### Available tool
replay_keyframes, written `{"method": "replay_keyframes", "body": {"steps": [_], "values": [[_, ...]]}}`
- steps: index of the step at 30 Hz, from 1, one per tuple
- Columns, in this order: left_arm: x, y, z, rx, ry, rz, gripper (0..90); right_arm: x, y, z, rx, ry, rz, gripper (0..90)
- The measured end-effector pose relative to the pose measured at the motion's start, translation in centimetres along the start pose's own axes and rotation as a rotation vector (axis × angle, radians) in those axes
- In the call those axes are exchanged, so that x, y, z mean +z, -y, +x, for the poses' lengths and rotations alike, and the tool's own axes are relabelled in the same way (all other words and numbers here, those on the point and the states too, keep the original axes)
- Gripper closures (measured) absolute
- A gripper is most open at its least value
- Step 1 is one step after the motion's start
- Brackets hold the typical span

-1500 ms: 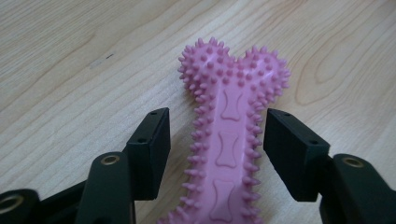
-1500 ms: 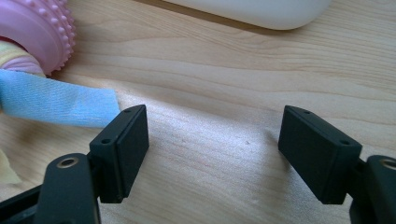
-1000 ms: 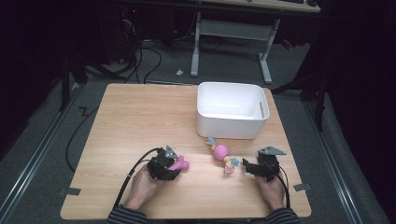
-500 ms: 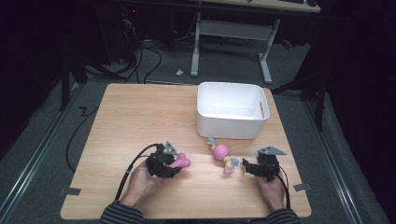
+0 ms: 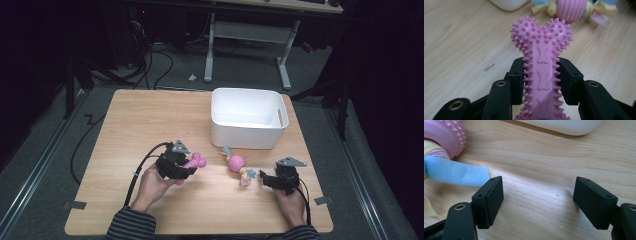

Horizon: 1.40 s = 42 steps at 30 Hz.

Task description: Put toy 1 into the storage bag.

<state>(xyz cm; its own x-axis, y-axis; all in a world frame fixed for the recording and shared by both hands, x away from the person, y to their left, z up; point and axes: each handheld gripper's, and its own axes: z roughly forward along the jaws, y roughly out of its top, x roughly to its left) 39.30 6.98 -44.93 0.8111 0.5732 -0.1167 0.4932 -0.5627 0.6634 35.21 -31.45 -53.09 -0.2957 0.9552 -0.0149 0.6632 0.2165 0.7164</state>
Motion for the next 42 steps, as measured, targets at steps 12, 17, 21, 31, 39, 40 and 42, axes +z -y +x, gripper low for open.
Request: {"method": "replay_keyframes", "body": {"steps": [12, 17, 21, 31, 39, 40, 42], "values": [[-1.8, -2.1, 1.8, -0.048, 0.001, -0.065, 59.7, 0.0, 0.0, 0.0, -0.004, -0.003, 0.0, 24.2], [-1.9, -3.4, 2.4, -0.033, -0.05, -0.051, 59.3, 0.0, 0.0, 0.0, -0.004, -0.004, 0.0, 24.2], [-1.8, -4.2, 3.1, -0.04, -0.049, -0.063, 59.4, 0.0, 0.0, 0.0, -0.004, -0.004, 0.0, 24.1], [-2.4, -7.2, 5.0, -0.104, -0.056, -0.09, 59.5, 0.0, 0.0, 0.0, -0.008, -0.007, 0.001, 24.1], [-3.5, -10.0, 4.8, -0.081, -0.047, -0.109, 59.5, 0.0, 0.0, 0.0, -0.006, -0.006, 0.0, 24.3], [-3.5, -10.4, 4.6, -0.059, -0.046, -0.115, 59.5, 0.0, 0.0, 0.0, -0.005, -0.006, 0.0, 24.4], [-3.2, -11.0, 4.3, -0.047, -0.042, -0.113, 59.6, 0.0, 0.0, -0.1, -0.007, -0.006, -0.001, 24.4]]}}
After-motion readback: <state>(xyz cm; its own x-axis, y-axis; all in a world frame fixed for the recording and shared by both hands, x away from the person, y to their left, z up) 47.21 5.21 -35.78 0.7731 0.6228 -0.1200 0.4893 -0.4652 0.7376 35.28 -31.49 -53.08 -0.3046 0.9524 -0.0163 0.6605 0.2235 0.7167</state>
